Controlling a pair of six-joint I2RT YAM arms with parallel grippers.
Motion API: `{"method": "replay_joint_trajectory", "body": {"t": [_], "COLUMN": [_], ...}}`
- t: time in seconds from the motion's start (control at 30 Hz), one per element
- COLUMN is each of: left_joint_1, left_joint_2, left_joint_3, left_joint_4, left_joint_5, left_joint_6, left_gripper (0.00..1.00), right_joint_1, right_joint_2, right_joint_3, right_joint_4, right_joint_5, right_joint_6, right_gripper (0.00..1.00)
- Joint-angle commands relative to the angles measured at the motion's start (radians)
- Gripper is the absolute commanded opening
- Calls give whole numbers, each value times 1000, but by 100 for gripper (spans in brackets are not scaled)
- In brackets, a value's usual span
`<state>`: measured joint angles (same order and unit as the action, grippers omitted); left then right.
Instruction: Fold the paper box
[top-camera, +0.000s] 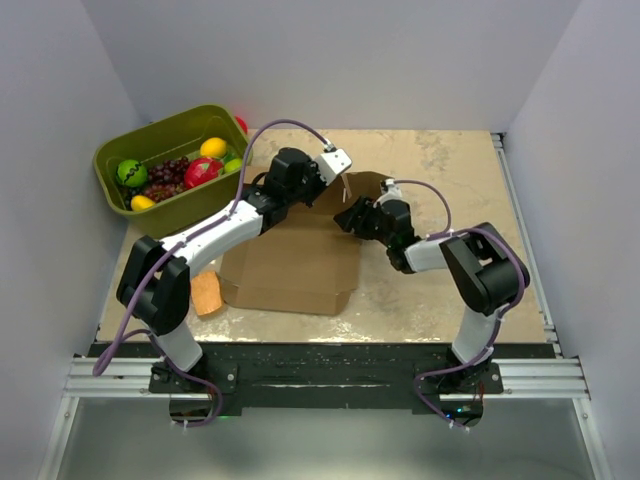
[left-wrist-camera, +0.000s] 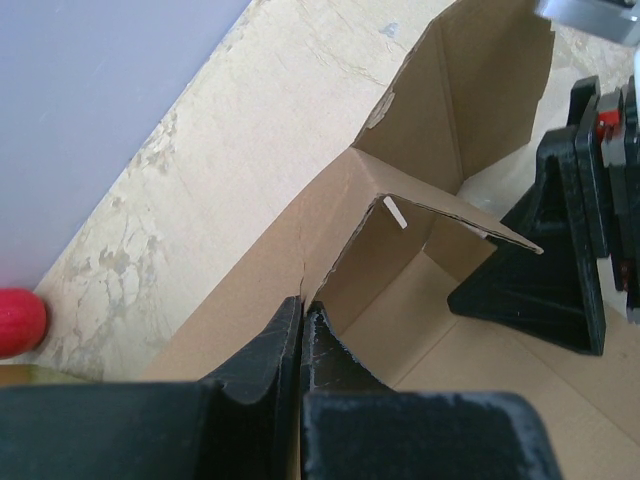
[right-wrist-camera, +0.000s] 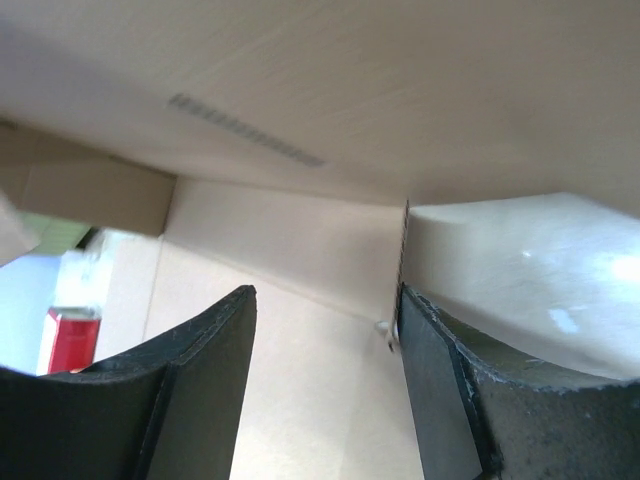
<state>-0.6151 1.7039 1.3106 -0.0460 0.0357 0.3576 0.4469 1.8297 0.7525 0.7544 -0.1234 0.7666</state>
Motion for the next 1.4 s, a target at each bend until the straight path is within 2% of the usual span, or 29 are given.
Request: {"method": "replay_joint_trajectory", "body": {"t": [0.0,0.33,0.47,0.6,0.77,1.07,1.1,1.2,1.23,1.33,1.37], "left_joint_1": [2,3,3,3,2,-9,-11,-17,-18,-20,-20], "left_joint_2": [28,28,28,25,11,-18,-20,-29,-35,-53,-59], "left_joint_3": [6,7,6,-2,-25,-74,-73,-76,-76,-80,-85], "left_joint_4": [-52,-54,-55,-55,-49,-34,-34,-32,-32,-29,-25], "left_joint_5": [20,21,20,0,4,66,67,69,69,66,61], "left_joint_6": [-42,-43,-32,-5,70,179,182,184,184,188,193], "left_gripper": [0,0,0,0,0,0,3,24,35,49,52], "right_joint_1": [48,122,122,124,122,122,122,119,119,99,81], "right_joint_2": [-3,114,112,30,-133,-461,-489,-579,-599,-653,-659], "right_joint_3": [47,130,120,102,9,-113,-111,-96,-79,-24,-9], "right_joint_4": [22,-55,-59,-125,-223,-485,-510,-598,-618,-699,-728], "right_joint_5": [10,79,87,99,120,143,146,163,175,177,176], "right_joint_6": [-3,-56,-62,-110,-136,-161,-164,-167,-167,-168,-170], "right_gripper": [61,60,60,64,77,82,83,85,86,87,88]}}
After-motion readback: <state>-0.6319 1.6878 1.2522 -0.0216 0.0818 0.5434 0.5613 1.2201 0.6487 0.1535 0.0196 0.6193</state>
